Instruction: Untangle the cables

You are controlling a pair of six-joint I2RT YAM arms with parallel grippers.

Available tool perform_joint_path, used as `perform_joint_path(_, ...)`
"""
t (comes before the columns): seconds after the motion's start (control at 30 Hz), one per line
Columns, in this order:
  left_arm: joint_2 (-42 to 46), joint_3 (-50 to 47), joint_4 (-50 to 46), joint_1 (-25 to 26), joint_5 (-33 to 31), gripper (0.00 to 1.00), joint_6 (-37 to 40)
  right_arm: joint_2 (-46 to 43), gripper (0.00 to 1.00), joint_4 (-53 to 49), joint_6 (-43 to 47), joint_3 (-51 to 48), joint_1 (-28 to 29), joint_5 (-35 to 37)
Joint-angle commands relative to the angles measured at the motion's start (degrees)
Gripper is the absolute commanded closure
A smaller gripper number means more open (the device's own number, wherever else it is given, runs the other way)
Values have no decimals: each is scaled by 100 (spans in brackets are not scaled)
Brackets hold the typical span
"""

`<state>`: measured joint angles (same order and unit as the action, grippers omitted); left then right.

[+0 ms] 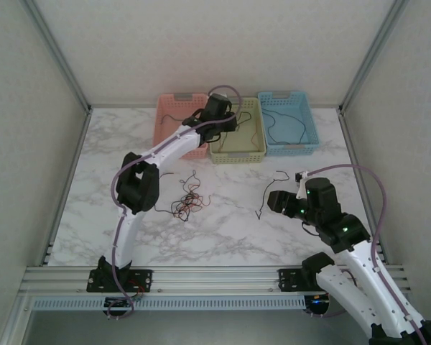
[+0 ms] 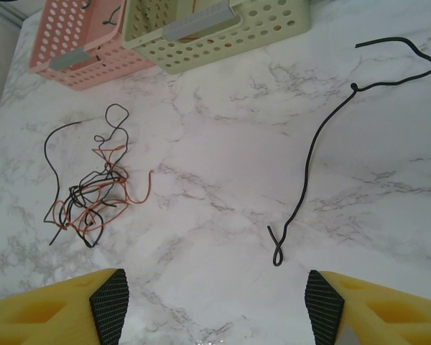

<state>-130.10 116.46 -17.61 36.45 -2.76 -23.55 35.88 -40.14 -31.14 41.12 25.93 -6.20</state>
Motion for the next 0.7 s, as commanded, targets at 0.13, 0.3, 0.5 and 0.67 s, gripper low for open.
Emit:
perform_joint_path(0.13, 299, 72, -723, 170, 394, 42, 289, 12, 30, 30, -33, -102, 36, -52)
perform_joint_path(0.3, 955, -330, -666, 169, 275, 41, 360, 151, 29, 109, -70, -173, 37, -6)
perform_joint_path(0.5, 2853, -1684, -237, 205, 334, 41, 479, 618, 27, 242, -356, -393, 36, 690)
perform_joint_path(0.67, 4839, -3344, -85, 205, 265, 34, 430, 1599, 29, 645, -440, -362, 21, 1060)
